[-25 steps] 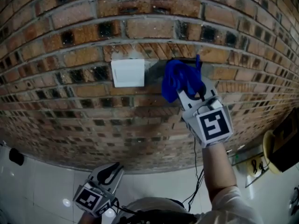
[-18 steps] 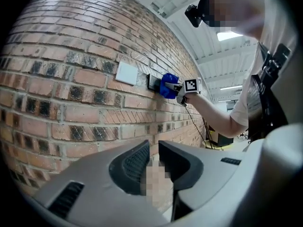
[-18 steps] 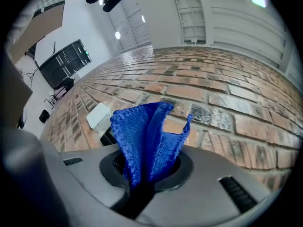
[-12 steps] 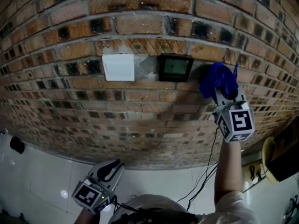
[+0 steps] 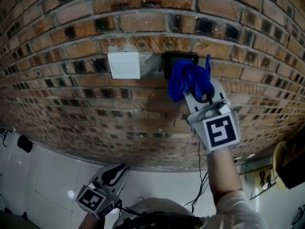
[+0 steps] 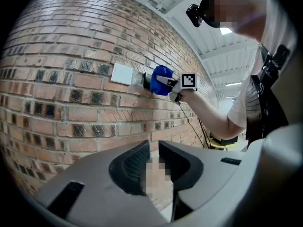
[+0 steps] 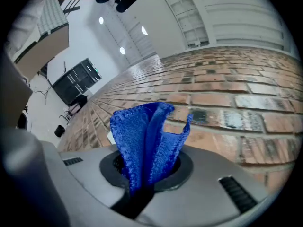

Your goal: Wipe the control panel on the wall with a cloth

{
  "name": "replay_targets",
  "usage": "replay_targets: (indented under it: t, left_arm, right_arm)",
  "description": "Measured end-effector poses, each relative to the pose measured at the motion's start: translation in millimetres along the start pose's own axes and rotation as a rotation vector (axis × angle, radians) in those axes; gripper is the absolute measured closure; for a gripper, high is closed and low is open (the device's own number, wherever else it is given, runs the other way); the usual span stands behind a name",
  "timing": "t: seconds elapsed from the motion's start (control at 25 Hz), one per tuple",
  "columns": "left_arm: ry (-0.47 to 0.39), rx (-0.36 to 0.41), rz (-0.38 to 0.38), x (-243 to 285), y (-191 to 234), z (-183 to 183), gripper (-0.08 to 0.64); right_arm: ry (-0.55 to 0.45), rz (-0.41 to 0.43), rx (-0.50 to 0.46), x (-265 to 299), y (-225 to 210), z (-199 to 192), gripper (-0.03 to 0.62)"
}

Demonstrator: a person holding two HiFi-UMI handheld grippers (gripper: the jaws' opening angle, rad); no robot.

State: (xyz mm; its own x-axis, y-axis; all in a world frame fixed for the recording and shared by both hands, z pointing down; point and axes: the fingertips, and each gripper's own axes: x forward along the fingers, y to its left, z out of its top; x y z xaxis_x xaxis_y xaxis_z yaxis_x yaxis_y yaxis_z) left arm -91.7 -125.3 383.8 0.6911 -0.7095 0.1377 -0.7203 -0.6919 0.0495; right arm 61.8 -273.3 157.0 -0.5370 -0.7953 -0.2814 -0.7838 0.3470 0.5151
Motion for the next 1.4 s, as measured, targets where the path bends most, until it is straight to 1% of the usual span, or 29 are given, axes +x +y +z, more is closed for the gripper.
replay_targets:
  t: [0.12,0.24,0.32,0.48,0.76,0.92,1.0,1.08,1.16,1.28,1.4]
  left_arm:
    - [-0.007,0.001,-0.001,-2.7,-4.2,0.7,0.509]
    - [-0.006,-0.005,0.007,-6.7,-4.8,-1.0,0.509]
    - [-0.003,-0.009,0.012,-9.2,-3.3,-2.2,0.509]
    - [-0.002,-0.019,0.011,-9.5,1.1,-4.1,0.509]
    - [0.001,-0.004,-0.040,1.5,-5.8,-3.3,0.509]
    - [0.014,0.001,-0.059,5.4,-9.9,-4.6,0.509]
    - [0.016,0.003,-0.060,6.2,-10.1,-4.2,0.509]
    - [0.014,0.008,-0.061,6.6,-10.4,-2.5,0.509]
    - [0.010,0.017,-0.062,5.8,-11.0,-0.8,0.509]
    - [0.015,0.020,-0.050,2.2,-9.9,-1.4,0.509]
    - [0.018,0.018,-0.032,-1.2,-8.4,-2.9,0.509]
  right_arm:
    - [0.001,0.051,0.000,32.3,29.5,5.1,0.503]
    - [-0.027,0.045,-0.007,48.4,31.8,9.7,0.503]
    - [-0.032,0.016,-0.003,44.1,20.8,8.3,0.503]
    - [0.008,-0.058,0.001,19.8,-12.0,-3.7,0.503]
    - [0.100,-0.198,-0.040,-33.9,-77.2,-37.8,0.503]
    - [0.147,-0.285,-0.024,-58.9,-111.1,-60.5,0.503]
    - [0.154,-0.302,-0.010,-64.2,-117.7,-66.4,0.503]
    - [0.143,-0.296,-0.006,-64.3,-113.5,-62.5,0.503]
    - [0.112,-0.262,-0.013,-58.9,-96.7,-48.2,0.503]
    - [0.061,-0.150,-0.027,-37.7,-49.2,-21.2,0.503]
    - [0.038,-0.034,-0.030,-5.9,-1.4,-6.0,0.503]
